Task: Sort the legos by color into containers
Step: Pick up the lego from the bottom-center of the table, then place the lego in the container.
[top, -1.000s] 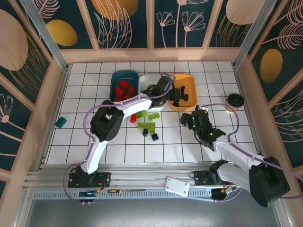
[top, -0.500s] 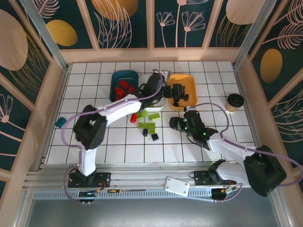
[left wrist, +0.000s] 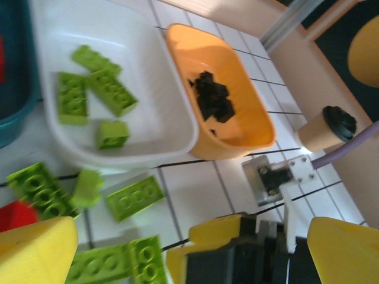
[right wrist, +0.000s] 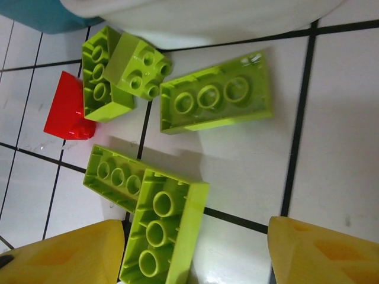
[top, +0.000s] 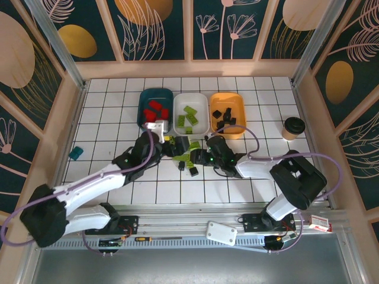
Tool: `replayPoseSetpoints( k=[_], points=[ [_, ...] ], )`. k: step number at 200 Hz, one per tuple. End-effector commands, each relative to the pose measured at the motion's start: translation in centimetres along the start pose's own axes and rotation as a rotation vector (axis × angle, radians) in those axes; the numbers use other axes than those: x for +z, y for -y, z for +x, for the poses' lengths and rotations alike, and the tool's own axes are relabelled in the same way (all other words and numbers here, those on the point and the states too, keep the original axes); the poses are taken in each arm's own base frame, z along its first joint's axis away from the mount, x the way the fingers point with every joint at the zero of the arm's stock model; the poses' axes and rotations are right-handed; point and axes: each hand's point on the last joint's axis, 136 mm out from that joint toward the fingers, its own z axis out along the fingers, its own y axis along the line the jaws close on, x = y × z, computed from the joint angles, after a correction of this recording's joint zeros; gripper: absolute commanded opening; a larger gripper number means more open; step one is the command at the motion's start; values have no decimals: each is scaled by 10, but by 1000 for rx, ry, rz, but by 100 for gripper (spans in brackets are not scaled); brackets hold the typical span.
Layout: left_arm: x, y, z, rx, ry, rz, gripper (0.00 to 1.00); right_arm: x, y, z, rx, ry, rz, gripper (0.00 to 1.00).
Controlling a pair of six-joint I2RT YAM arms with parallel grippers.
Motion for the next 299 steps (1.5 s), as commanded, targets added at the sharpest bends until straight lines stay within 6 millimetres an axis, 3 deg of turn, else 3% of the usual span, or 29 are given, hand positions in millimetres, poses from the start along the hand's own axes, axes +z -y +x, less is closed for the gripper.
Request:
replayPoseSetpoints(
  k=[1, 45, 87, 123, 164, 212, 244, 269, 299],
  points=[
    [-21, -27, 3, -29, 56, -90, 98, 7, -28, -8, -6, 10, -73, 65],
    [-44, -58, 14, -36, 88, -183, 98, 22, -17, 3, -20, -43, 33, 64],
    [-49, -68, 15, -33, 102, -219, 99, 35, -4, 15, -44, -93, 133, 59],
    [-46, -71, 18, -25, 86, -239, 98, 37, -3, 17, -53, -101, 138, 42],
    [-46, -76, 21, -21, 80, -258, 99, 22, -12, 7, -76, -52, 94, 23],
    [-47, -83, 23, -16, 83, -283, 98, -13, -34, -28, -95, 65, 34, 17],
    [-47, -89, 29, -26, 75, -298, 99, -24, -45, -75, -105, 145, 14, 17],
    [-48, -93, 34, -45, 69, -306, 99, -12, -42, -124, -105, 219, 33, 17],
    [-49, -94, 39, -63, 66, -295, 99, 26, -25, -172, -111, 256, 109, 17]
  ],
)
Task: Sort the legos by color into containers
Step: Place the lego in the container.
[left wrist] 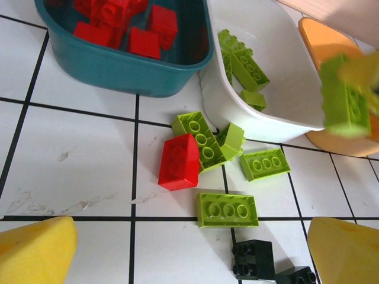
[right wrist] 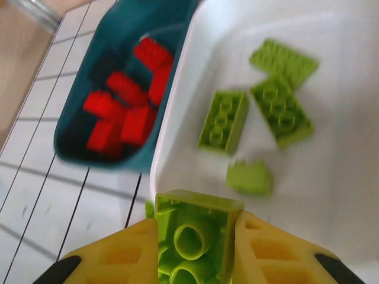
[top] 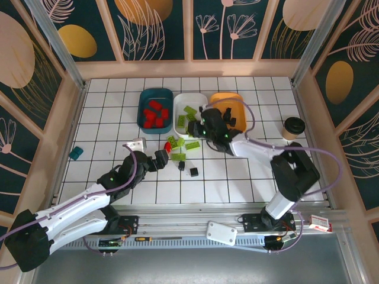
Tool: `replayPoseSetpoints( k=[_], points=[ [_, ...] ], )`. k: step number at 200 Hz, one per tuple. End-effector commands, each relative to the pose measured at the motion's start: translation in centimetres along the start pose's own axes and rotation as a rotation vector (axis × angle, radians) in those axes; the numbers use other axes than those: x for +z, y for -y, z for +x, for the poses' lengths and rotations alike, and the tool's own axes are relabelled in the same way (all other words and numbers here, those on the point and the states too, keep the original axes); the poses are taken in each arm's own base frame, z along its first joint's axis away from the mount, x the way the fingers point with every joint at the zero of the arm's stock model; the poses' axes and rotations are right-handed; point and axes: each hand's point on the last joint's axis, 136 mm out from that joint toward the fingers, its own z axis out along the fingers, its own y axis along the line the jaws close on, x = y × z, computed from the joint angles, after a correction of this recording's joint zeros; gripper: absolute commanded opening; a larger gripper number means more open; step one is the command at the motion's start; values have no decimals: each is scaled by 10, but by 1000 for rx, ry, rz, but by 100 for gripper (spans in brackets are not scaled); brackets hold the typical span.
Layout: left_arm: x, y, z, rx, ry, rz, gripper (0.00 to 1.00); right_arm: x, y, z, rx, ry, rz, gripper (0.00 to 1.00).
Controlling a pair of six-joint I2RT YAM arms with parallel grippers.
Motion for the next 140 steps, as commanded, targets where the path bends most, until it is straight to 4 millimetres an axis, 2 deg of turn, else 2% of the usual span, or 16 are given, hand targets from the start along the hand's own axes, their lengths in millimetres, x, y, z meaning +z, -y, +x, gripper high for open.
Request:
replayPoseSetpoints(
  k=[1, 21, 40, 53, 63, 73, 89, 110, 140],
  points=[
    [-2, -6, 3, -30, 3, -7, 99, 34, 15, -23, -46, 27, 65, 18],
    [-3, -8, 6, -33, -3, -8, 99, 63, 22, -40, -75, 36, 114, 17],
    [-4, -9, 8, -34, -12, -12, 99, 84, 30, -44, -75, 16, 144, 21],
    [-3, -9, 10, -34, -19, -11, 99, 93, 30, -46, -71, 10, 146, 31],
    [-2, -10, 11, -33, -23, -12, 99, 96, 28, -49, -70, 11, 140, 46],
    [-1, -10, 13, -30, -29, -16, 99, 95, 26, -54, -66, 20, 136, 55],
    [1, -9, 14, -18, -37, -17, 99, 86, 18, -62, -63, 42, 109, 61],
    [7, -1, 15, 21, -66, -4, 98, 65, 7, -67, -69, 68, 81, 63],
    [26, 13, 19, 123, -134, -14, 85, 36, -2, -51, -78, 72, 49, 63]
  ],
)
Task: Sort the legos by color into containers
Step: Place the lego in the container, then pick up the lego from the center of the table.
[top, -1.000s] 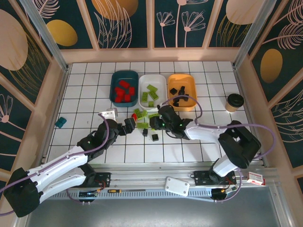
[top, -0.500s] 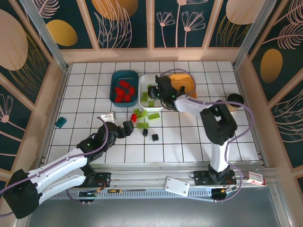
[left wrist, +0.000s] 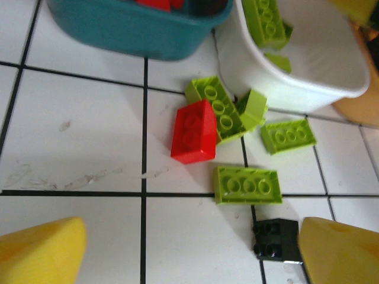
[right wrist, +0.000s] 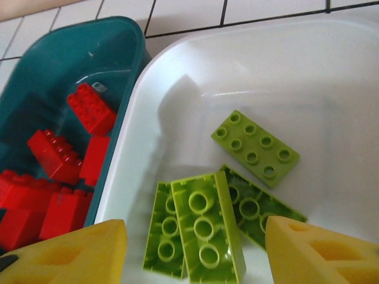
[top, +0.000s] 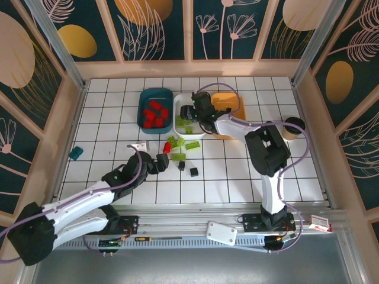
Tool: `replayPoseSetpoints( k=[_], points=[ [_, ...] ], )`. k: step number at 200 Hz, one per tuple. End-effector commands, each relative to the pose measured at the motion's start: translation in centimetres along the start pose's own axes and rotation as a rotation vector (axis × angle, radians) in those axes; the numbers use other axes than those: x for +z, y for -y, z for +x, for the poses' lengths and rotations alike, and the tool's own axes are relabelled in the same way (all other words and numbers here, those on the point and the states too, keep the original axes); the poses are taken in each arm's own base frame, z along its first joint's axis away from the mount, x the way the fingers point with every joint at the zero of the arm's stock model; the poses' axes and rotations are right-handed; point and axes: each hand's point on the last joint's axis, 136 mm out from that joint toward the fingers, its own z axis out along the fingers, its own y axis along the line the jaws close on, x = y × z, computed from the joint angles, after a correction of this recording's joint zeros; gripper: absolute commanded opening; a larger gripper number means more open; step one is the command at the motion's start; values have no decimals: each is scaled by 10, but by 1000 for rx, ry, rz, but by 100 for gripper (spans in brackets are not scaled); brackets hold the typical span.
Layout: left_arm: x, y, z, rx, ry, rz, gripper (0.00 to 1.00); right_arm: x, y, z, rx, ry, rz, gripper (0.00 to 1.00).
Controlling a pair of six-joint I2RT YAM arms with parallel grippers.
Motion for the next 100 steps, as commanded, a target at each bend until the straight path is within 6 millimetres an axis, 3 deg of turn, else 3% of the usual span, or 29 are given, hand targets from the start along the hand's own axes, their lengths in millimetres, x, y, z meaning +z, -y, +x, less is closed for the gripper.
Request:
replayPoseSetpoints(
  k=[1, 40, 80, 100],
  points=[
    [10, 21, -9, 82, -27, 27, 84, -39, -22, -17, -10, 78, -63, 63],
    [38, 39, -5, 123, -144, 92, 80, -67, -16, 9, 3, 63, -72, 63],
    [67, 16, -4, 92, -194, 36, 68, -89, -7, 23, 27, 71, -77, 63],
    [78, 14, -8, 105, -187, 14, 64, -97, -6, 24, 32, 79, -81, 63]
  ],
)
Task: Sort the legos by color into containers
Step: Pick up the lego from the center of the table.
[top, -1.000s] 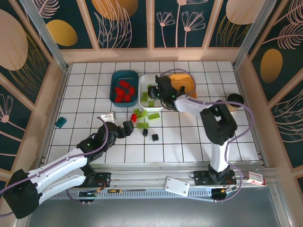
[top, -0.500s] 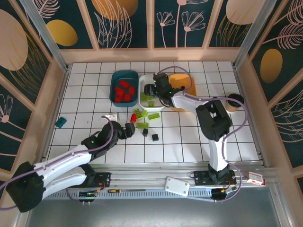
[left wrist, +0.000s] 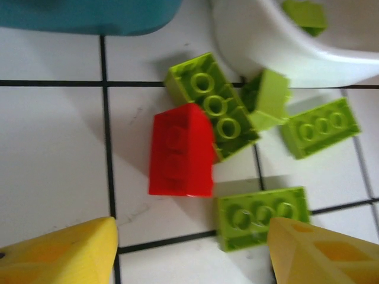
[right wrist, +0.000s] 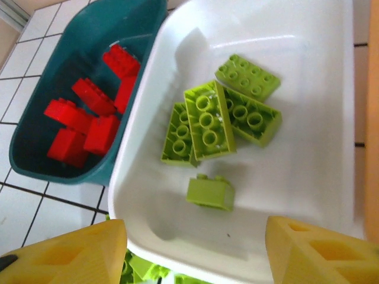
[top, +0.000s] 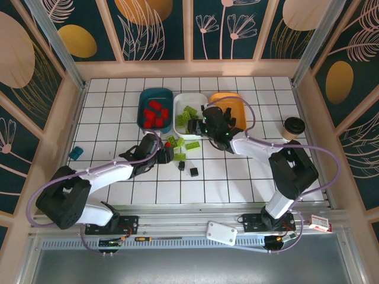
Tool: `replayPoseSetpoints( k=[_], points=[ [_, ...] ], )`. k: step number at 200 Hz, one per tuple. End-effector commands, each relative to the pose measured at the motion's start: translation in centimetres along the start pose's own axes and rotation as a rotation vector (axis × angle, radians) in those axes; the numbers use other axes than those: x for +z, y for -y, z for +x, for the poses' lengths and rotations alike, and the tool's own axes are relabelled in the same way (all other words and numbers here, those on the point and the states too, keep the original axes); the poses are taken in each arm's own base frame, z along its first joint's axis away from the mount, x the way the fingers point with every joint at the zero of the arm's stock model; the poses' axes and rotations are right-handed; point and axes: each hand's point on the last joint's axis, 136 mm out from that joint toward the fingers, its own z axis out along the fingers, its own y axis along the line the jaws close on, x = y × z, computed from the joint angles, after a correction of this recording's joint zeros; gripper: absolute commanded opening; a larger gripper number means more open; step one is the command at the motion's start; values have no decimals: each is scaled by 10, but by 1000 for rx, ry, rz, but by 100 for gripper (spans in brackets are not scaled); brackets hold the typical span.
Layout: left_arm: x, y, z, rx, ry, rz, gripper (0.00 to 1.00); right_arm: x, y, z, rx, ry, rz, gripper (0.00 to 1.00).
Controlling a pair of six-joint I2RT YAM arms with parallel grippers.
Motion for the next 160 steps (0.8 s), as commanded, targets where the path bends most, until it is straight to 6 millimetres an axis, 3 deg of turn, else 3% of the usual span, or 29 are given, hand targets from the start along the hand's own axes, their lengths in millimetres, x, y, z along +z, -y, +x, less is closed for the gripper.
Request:
replayPoseSetpoints(
  k=[1, 36, 71, 98, 119, 160],
  points=[
    [8, 10, -15, 26, 20, 32, 64, -17, -8, -15, 25, 68, -30, 63],
    [22, 9, -24, 18, 27, 13, 57, -25, -9, -16, 22, 76, -31, 63],
    [37, 6, -27, 26, 15, -3, 56, -29, -7, -14, 22, 78, -27, 63],
    [47, 1, -23, 25, -5, -27, 46, -30, -5, -12, 22, 76, -18, 63],
    [48, 0, -19, 22, -10, -23, 46, -33, -3, -14, 22, 85, -12, 63],
    [42, 0, -14, 10, -14, -1, 31, -35, -2, -18, 24, 100, -6, 63]
  ],
)
